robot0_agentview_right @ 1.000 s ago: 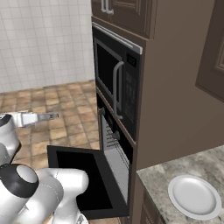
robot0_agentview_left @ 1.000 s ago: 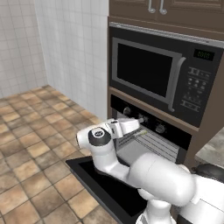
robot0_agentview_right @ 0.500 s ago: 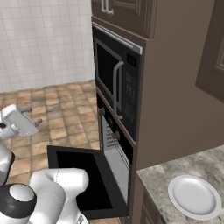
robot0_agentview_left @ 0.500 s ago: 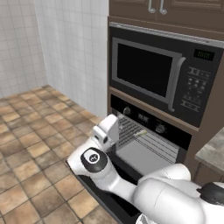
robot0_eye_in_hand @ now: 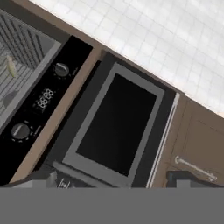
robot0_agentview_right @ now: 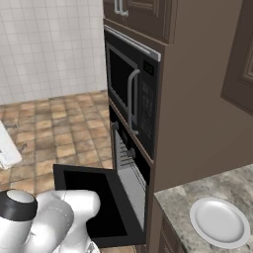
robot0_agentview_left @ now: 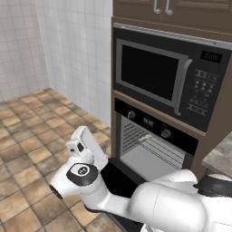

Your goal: Place the fish on the rack of the oven, and slide the rack back inside. Close the oven door.

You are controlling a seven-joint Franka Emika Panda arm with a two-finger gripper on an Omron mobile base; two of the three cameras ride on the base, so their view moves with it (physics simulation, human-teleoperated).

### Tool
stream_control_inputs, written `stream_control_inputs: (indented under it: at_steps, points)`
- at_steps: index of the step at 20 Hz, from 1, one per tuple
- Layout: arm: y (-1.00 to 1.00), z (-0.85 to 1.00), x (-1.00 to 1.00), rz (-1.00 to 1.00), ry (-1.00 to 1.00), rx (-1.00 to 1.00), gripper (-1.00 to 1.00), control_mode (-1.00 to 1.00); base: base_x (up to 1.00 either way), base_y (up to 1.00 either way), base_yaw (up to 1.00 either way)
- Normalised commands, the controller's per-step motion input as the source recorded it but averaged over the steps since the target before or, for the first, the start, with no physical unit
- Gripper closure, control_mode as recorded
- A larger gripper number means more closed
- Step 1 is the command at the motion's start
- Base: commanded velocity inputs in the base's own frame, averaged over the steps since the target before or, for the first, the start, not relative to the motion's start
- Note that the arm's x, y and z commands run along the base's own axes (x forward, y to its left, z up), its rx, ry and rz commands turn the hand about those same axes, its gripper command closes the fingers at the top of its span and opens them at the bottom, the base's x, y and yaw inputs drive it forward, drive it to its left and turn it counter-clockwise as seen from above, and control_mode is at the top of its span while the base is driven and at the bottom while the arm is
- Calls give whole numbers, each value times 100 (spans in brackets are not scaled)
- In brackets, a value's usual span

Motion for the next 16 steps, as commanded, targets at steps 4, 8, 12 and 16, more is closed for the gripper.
stream_control_inputs:
  at_steps: [4,8,12,16]
  points:
    - [100,-34,-1,-5,93,-54,-100,-100,0,0,0]
    - [99,-98,-21,-10,42,-42,-100,-100,0,0,0]
    - [100,-100,-23,-12,29,-40,-100,-100,0,0,0]
    - [84,-100,-28,-12,25,-38,-100,-100,0,0,0]
